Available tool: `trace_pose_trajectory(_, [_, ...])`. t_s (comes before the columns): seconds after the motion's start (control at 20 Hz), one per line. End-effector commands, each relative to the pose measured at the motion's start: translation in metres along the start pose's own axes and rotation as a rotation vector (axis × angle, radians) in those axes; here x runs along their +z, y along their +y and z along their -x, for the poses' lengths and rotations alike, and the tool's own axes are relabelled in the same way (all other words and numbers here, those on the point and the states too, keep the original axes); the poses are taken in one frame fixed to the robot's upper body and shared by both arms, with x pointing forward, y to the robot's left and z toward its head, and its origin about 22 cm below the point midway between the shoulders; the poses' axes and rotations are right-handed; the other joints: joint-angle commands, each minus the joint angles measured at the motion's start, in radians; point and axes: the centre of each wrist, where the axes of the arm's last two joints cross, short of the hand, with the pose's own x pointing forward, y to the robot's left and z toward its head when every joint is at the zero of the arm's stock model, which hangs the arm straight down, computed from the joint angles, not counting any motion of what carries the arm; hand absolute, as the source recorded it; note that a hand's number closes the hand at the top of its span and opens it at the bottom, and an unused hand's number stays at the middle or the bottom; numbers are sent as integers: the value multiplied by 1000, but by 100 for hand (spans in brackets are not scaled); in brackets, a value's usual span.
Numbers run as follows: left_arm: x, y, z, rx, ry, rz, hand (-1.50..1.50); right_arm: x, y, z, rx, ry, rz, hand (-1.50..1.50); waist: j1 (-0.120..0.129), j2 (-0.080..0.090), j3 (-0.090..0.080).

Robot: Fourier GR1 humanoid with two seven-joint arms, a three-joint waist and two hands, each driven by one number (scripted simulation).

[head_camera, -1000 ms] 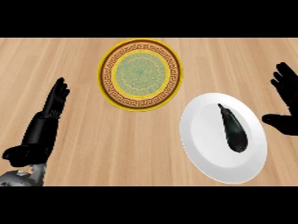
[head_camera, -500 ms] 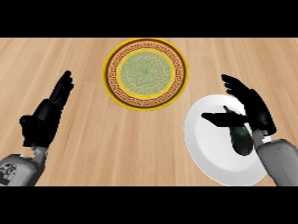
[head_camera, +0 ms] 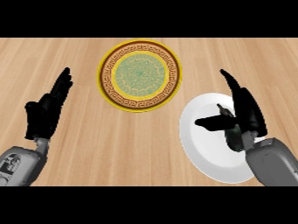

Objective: Pick the eggplant from the plate and place it in the plate

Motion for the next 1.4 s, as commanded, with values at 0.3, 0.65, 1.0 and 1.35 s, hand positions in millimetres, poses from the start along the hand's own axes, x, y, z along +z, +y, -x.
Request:
trace_pose_trajectory(0.3, [-7, -6, 8, -17, 18, 4, 0, -20, -84, -47, 352, 238, -191, -150, -3, 1, -1])
trace_pose_trajectory(0.65, [-8, 0, 8, -5, -14, 19, 0, -39, -92, -60, 412, 372, -336, -150, 9, 3, 0])
trace_pose_trajectory(1.0, [-13, 10, -3, 2, 17, 13, 0, -57, -92, -57, 399, 420, -382, -150, 11, 1, 1])
trace_pose_trajectory(1.35, [-12, 25, 1, -10, -5, 4, 0, -55, -64, -15, 482, 488, -467, -150, 5, 1, 0])
